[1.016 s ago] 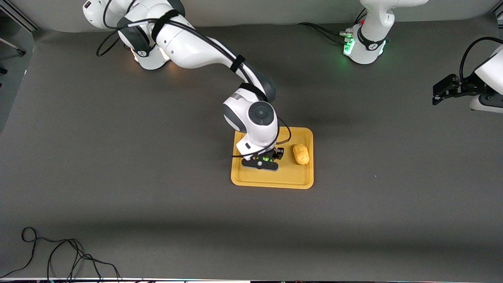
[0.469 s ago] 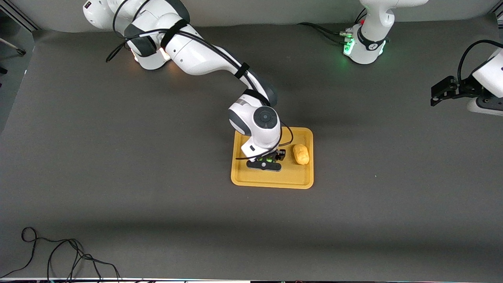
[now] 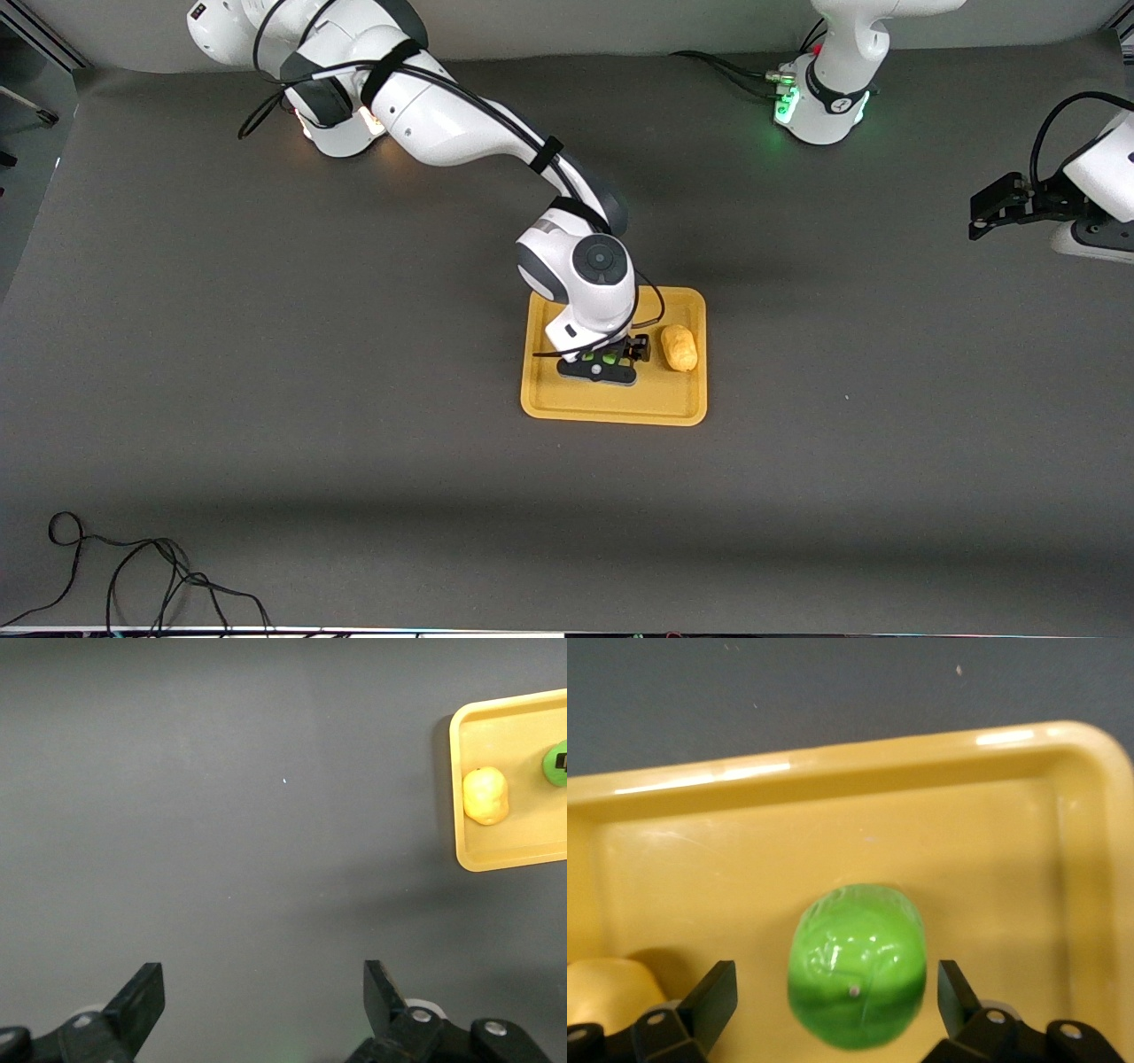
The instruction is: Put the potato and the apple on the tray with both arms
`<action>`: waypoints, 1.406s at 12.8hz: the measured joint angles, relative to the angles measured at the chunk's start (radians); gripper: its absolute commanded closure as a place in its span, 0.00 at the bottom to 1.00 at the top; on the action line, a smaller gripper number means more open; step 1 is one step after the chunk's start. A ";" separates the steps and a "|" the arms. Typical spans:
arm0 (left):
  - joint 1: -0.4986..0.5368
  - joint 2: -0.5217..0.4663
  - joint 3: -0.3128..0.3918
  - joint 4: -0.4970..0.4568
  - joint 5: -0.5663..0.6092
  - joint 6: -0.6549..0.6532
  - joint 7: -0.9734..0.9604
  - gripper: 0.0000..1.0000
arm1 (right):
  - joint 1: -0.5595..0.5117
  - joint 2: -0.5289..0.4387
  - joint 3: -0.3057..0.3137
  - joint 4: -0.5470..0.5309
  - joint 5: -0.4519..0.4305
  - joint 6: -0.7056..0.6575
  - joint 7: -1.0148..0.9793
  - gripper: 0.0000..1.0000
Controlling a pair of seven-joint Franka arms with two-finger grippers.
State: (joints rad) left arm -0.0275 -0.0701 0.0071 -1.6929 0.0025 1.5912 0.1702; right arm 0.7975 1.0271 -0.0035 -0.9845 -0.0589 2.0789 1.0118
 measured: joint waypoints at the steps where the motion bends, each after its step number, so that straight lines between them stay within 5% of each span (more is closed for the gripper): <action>1: 0.000 0.001 0.000 0.000 -0.003 0.000 0.000 0.00 | 0.000 -0.034 -0.001 0.018 0.000 -0.071 0.000 0.00; 6: 0.000 0.005 0.000 0.000 -0.005 0.001 0.000 0.00 | -0.040 -0.337 -0.013 0.046 0.000 -0.462 -0.012 0.00; 9: 0.000 0.007 0.000 -0.001 -0.005 0.001 -0.003 0.00 | -0.131 -0.490 -0.019 0.006 0.000 -0.613 -0.195 0.00; 18: 0.005 0.012 0.005 -0.001 -0.004 0.004 -0.003 0.00 | -0.674 -0.928 -0.015 -0.537 0.056 -0.488 -0.834 0.00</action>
State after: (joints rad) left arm -0.0224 -0.0584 0.0118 -1.6940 -0.0014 1.5951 0.1672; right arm 0.1231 0.0991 -0.0181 -1.5217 -0.0030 1.5910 0.1777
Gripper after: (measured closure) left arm 0.000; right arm 0.000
